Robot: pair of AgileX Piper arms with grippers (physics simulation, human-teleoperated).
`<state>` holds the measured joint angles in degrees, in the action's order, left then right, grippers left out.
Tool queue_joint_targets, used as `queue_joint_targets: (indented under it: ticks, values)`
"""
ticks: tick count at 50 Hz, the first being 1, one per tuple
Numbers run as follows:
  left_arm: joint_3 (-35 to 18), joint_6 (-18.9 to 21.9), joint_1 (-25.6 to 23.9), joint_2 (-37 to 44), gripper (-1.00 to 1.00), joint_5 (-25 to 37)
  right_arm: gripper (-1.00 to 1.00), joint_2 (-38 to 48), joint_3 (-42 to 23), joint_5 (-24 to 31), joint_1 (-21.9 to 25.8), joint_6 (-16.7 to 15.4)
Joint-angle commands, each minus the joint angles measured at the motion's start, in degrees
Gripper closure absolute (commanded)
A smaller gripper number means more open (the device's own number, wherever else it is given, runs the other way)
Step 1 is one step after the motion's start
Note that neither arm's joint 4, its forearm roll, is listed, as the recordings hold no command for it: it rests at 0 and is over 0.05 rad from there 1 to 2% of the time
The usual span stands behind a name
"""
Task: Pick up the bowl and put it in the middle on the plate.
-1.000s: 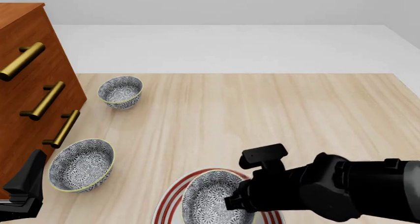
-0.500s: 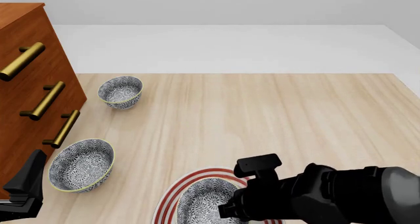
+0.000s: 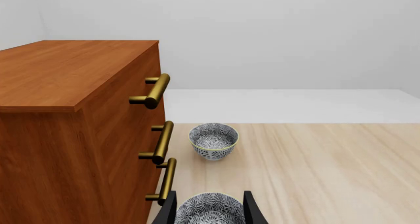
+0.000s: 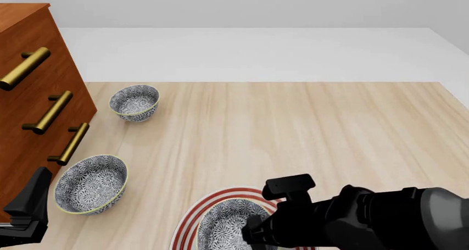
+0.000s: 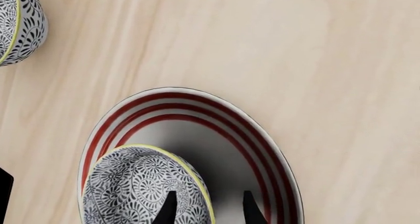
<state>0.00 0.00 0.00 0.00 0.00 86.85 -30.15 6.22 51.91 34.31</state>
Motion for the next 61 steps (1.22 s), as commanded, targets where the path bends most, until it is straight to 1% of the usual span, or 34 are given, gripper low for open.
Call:
queue_joint_targets:
  ticks: [1, 2, 3, 4, 5, 8, 9, 12, 14, 15, 22, 23, 24, 28, 31, 33, 34, 36, 38, 40, 41, 42, 43, 45, 46, 47, 49, 51, 53, 55, 57, 58, 59, 61]
  values:
    - [0.0, 0.0, 0.0, 0.0, -1.0, 0.0, -1.0, -0.2, 0.2, 0.1, 0.1, 0.0]
    - [0.0, 0.0, 0.0, 0.0, -1.0, 0.0, -1.0, -0.5, 0.3, 0.4, -0.9, -0.9]
    - [0.0, 0.0, 0.0, 0.0, -1.0, 0.0, -1.0, -0.4, 0.2, 0.3, 0.1, -0.2]
    - [0.0, 0.0, 0.0, 0.0, -1.0, 0.0, -1.0, -1.0, 0.2, 0.7, -0.9, -1.2]
    - [0.0, 0.0, 0.0, 0.0, -1.0, 0.0, -1.0, -0.8, 0.3, 0.6, -0.3, -0.2]
    - [0.0, 0.0, 0.0, 0.0, -1.0, 0.0, -1.0, -2.2, 0.2, 1.5, -0.5, -0.8]
    - [0.0, 0.0, 0.0, 0.0, -1.0, 0.0, -1.0, -3.5, 0.2, 2.3, -2.1, -2.2]
    - [0.0, 0.0, 0.0, 0.0, -1.0, 0.0, -1.0, -6.5, -0.3, 4.5, -2.6, -2.5]
    - [0.0, 0.0, 0.0, 0.0, -1.0, 0.0, -1.0, -8.6, -0.9, 6.2, -3.6, -4.3]
    - [0.0, 0.0, 0.0, 0.0, -1.0, 0.0, -1.0, -9.3, -0.9, 6.6, -4.0, -4.0]
    - [0.0, 0.0, 0.0, 0.0, -1.0, 0.0, -1.0, -16.1, -2.7, 12.1, -6.5, -7.8]
    - [0.0, 0.0, 0.0, 0.0, -1.0, 0.0, -1.0, -17.0, -2.9, 13.0, -6.5, -7.3]
    - [0.0, 0.0, 0.0, 0.0, -1.0, 0.0, -1.0, -17.9, -3.3, 13.7, -6.9, -8.0]
    - [0.0, 0.0, 0.0, 0.0, -1.0, 0.0, -1.0, -26.2, -6.2, 20.4, -11.5, -12.1]
    - [0.0, 0.0, 0.0, 0.0, -1.0, 0.0, -1.0, -32.8, -9.8, 26.2, -15.8, -14.6]
    - [0.0, 0.0, 0.0, 0.0, -1.0, 0.0, -1.0, -37.7, -13.7, 30.8, -19.1, -17.4]
    - [0.0, 0.0, 0.0, 0.0, -1.0, 0.0, -1.0, -38.5, -14.4, 31.6, -19.7, -17.7]
    - [0.0, 0.0, 0.0, 0.0, -1.0, 0.0, -1.0, -43.1, -18.4, 35.6, -24.7, -20.5]
    - [0.0, 0.0, 0.0, 0.0, -1.0, 0.0, -1.0, -44.8, -21.2, 37.9, -25.5, -20.4]
    - [0.0, 0.0, 0.0, 0.0, -1.0, 0.0, -1.0, -48.5, -25.2, 41.0, -28.9, -23.4]
    - [0.0, 0.0, 0.0, 0.0, -1.0, 0.0, -1.0, -49.7, -27.4, 42.6, -29.4, -23.0]
    - [0.0, 0.0, 0.0, 0.0, -1.0, 0.0, -1.0, -50.2, -28.1, 43.3, -30.3, -23.8]
    - [0.0, 0.0, 0.0, 0.0, -1.0, 0.0, -1.0, -52.3, -30.0, 44.1, -33.0, -25.6]
    - [0.0, 0.0, 0.0, 0.0, -1.0, 0.0, -1.0, -52.5, -30.4, 44.4, -33.0, -25.4]
    - [0.0, 0.0, 0.0, 0.0, -1.0, 0.0, -1.0, -53.3, -31.7, 45.4, -33.6, -23.7]
    - [0.0, 0.0, 0.0, 0.0, -1.0, 0.0, -1.0, -54.9, -33.4, 46.0, -36.0, -25.1]
    - [0.0, 0.0, 0.0, 0.0, -1.0, 0.0, -1.0, -56.2, -34.7, 47.1, -36.8, -24.3]
    - [0.0, 0.0, 0.0, 0.0, -1.0, 0.0, -1.0, -58.6, -36.6, 47.8, -38.7, -26.0]
    - [0.0, 0.0, 0.0, 0.0, -1.0, 0.0, -1.0, -60.7, -37.8, 48.6, -39.9, -26.2]
    - [0.0, 0.0, 0.0, 0.0, -1.0, 0.0, -1.0, -63.5, -38.6, 48.6, -41.3, -27.7]
    - [0.0, 0.0, 0.0, 0.0, -1.0, 0.0, -1.0, -66.6, -37.9, 48.1, -41.3, -26.5]
    - [0.0, 0.0, 0.0, 0.0, -1.0, 0.0, -1.0, -68.9, -37.2, 47.4, -41.2, -28.4]
    - [0.0, 0.0, 0.0, 0.0, -1.0, 0.0, -1.0, -70.5, -36.2, 47.3, -43.0, -29.6]
    - [0.0, 0.0, 0.0, 0.0, -1.0, 0.0, -1.0, -74.8, -35.7, 46.2, -48.6, -31.7]
